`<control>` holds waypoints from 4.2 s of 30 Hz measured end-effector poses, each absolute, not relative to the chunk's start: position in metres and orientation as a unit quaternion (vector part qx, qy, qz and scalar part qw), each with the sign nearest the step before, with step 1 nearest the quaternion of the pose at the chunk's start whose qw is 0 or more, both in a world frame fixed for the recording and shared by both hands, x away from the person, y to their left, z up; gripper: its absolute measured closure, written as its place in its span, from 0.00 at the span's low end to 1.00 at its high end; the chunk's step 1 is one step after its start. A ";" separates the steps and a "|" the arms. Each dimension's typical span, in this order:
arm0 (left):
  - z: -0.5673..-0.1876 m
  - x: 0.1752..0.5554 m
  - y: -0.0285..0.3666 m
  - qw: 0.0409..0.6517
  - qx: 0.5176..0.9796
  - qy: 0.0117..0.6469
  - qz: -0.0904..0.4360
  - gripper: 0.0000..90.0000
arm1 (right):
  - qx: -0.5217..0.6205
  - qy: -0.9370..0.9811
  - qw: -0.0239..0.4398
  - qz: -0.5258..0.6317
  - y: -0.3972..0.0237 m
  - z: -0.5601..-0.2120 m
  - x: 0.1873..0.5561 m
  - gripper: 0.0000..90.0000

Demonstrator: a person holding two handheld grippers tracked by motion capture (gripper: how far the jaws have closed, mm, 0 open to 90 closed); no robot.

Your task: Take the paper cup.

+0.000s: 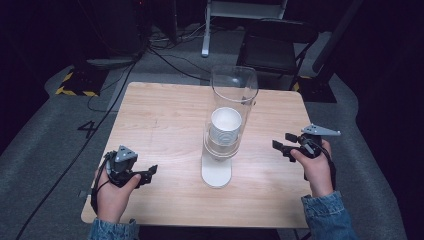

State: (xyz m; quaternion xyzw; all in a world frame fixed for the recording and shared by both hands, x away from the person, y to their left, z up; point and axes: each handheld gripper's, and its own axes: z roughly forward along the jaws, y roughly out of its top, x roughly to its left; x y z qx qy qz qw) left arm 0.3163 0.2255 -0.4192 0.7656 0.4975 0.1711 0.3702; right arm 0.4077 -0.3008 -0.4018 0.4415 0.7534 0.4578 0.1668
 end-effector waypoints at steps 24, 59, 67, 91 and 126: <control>-0.410 0.321 0.210 0.385 0.783 0.465 0.151 0.22 | 0.356 0.774 0.140 0.506 -0.267 -0.385 0.380 0.32; -0.409 0.298 0.220 0.388 0.776 0.473 0.156 0.21 | 0.274 0.791 0.132 0.531 -0.145 -0.418 0.379 0.18; -0.411 0.296 0.220 0.383 0.777 0.475 0.156 0.21 | 0.261 0.781 0.152 0.547 -0.132 -0.429 0.380 0.22; -0.413 0.298 0.216 0.378 0.785 0.467 0.148 0.21 | 0.268 0.757 0.173 0.570 -0.131 -0.439 0.380 0.34; -0.416 0.303 0.211 0.376 0.792 0.459 0.141 0.21 | 0.246 0.761 0.195 0.568 -0.135 -0.447 0.382 0.35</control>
